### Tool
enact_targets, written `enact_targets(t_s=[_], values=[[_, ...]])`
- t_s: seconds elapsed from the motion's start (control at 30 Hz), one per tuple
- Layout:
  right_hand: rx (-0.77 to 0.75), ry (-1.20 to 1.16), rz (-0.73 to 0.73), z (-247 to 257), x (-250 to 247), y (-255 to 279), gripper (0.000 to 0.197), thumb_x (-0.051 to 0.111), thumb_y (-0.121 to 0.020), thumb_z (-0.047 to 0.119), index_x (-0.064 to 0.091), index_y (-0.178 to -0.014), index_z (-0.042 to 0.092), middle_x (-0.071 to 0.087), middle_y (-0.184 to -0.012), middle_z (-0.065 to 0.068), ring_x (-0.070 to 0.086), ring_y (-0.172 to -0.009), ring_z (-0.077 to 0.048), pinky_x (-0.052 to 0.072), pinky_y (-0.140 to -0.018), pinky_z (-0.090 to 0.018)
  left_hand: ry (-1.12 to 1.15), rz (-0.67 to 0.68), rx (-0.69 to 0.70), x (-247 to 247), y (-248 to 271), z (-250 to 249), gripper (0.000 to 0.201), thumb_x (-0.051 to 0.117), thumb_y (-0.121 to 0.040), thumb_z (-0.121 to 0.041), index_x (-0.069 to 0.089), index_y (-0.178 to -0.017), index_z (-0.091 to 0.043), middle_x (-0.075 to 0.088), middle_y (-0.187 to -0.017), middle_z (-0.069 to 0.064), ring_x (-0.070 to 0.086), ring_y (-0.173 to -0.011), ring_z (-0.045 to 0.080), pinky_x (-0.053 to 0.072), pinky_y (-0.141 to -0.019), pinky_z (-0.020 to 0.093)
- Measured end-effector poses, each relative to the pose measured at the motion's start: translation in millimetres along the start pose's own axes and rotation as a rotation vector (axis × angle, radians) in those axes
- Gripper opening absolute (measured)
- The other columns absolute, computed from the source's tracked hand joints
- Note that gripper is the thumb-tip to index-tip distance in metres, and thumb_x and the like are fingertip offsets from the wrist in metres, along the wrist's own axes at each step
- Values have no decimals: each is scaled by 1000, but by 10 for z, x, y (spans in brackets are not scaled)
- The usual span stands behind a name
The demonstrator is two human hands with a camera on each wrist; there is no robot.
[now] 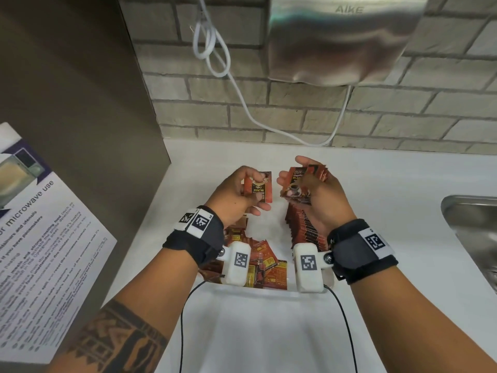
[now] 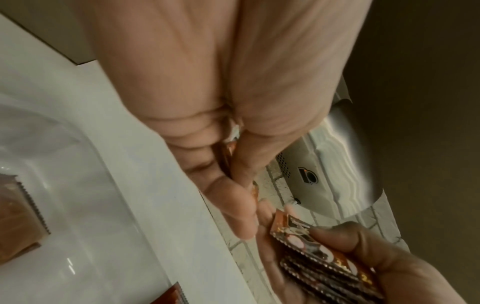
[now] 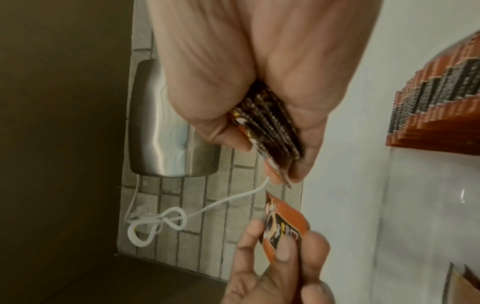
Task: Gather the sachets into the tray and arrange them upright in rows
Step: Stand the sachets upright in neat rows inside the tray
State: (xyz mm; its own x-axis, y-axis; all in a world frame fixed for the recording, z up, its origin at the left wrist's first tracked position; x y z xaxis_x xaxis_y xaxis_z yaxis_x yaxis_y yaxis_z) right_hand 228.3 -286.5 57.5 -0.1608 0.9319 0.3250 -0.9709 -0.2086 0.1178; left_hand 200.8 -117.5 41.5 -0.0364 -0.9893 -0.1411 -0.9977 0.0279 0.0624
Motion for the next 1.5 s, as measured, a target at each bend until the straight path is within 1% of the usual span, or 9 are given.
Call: enact_targets(t_s=[0.13,0.27,0.43,0.6,0.73,0.83,0.93,1.17,1.5], values=[[-19,-26,-30,12,-48,-19,38,54,-96,-4,55,-132,10,73,-94,-10,71,-88,-25,57,-86,-42,-38,-79,-49,-110,-21,66,57,75,-87,-2,35,-117,-28,76,-91,17,74,-79,35,57,-70,40],[-44,90,-55,-21,-81,-44,38,69,-92,4,59,-128,11,65,-73,8,60,-75,-18,52,-78,-37,-225,-73,32,-152,-11,-56,16,72,-92,-16,61,-103,-16,74,-83,12,66,-67,23,51,-65,36],[-58,428,90,24,68,-9,53,84,-79,25,59,-126,22,64,-79,12,64,-81,-14,54,-73,-33,-778,85,176,49,73,-268,10,72,-91,-17,74,-101,-20,62,-95,1,59,-92,22,45,-80,31],[94,637,376,-274,355,69,61,91,-70,27,64,-123,18,74,-110,-5,71,-104,-22,57,-94,-42,-628,126,242,182,93,-484,28,74,-86,-8,68,-108,-22,72,-95,-5,66,-90,12,53,-84,29],[207,350,385,-353,361,132,38,75,-85,4,63,-121,3,73,-109,-16,70,-106,-31,56,-92,-40,-441,54,298,156,92,-587,49,71,-85,0,54,-119,-29,66,-107,-9,62,-91,3,47,-71,14],[272,104,363,-344,345,145,37,63,-88,-8,61,-124,-1,68,-108,-20,69,-102,-31,57,-92,-44,-535,155,391,295,185,-633,70,61,-85,4,42,-139,-35,45,-143,-11,49,-125,3,44,-92,10],[292,-1,352,-324,397,169,25,53,-90,-8,63,-112,-2,70,-104,-22,70,-98,-31,59,-83,-41,-669,325,457,532,260,-566,85,75,-80,-15,33,-149,-42,25,-160,-18,35,-143,6,40,-112,35],[277,-157,272,-369,430,130,23,62,-83,-5,63,-107,-6,64,-105,-27,66,-100,-37,54,-93,-46,-1029,60,528,446,210,-643,86,76,-75,-60,35,-149,-45,53,-141,-19,56,-117,4,37,-103,40],[292,-64,295,-440,457,221,17,55,-92,0,68,-103,1,69,-104,-22,66,-103,-33,53,-89,-47,-799,208,461,493,197,-557,85,86,-75,-28,43,-148,-37,56,-141,-11,55,-121,7,48,-101,28]])
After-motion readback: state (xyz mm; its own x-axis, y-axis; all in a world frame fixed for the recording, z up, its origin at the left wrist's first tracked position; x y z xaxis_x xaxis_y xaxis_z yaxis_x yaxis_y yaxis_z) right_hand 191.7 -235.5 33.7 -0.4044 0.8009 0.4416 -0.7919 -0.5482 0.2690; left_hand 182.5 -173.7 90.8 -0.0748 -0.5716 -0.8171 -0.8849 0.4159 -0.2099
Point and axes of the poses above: each hand's wrist, its own y-axis away from the middle knuckle, its own x-axis out of the palm, z = x × y, the point moved 10 cm from there along -y, towards the middle knuckle
